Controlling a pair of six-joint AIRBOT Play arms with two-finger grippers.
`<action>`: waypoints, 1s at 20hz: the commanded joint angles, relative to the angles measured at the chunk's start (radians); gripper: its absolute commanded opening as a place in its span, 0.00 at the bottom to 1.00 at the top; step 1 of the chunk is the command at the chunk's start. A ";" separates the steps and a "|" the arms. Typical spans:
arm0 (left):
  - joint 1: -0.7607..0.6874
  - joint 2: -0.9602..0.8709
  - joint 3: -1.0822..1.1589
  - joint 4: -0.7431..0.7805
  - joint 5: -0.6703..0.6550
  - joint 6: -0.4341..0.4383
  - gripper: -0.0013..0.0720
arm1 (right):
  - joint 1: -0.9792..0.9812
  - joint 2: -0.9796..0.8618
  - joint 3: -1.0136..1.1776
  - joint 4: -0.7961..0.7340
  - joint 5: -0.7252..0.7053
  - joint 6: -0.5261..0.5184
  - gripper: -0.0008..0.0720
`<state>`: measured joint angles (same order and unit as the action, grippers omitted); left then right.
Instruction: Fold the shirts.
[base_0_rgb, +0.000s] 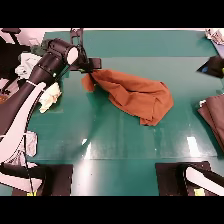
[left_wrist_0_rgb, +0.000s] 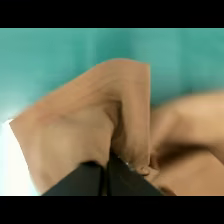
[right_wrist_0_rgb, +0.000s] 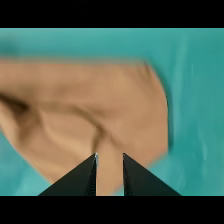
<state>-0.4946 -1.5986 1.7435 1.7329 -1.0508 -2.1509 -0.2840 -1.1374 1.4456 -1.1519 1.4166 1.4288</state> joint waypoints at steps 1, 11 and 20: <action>0.054 -0.014 -0.024 0.073 -0.006 -0.103 0.05 | 0.136 -0.072 -0.027 -0.189 0.083 0.056 0.29; 0.179 0.062 -0.003 -0.040 -0.226 0.284 0.98 | 0.219 0.029 -0.416 -0.183 -0.207 0.043 0.29; 0.132 0.061 -0.087 -0.506 -0.170 0.453 0.97 | 0.218 0.110 -0.588 -0.100 -0.377 -0.025 0.61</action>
<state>-0.3344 -1.5345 1.6859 1.3647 -1.2594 -1.7603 -0.0666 -1.0359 0.8936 -1.2953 1.0817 1.4349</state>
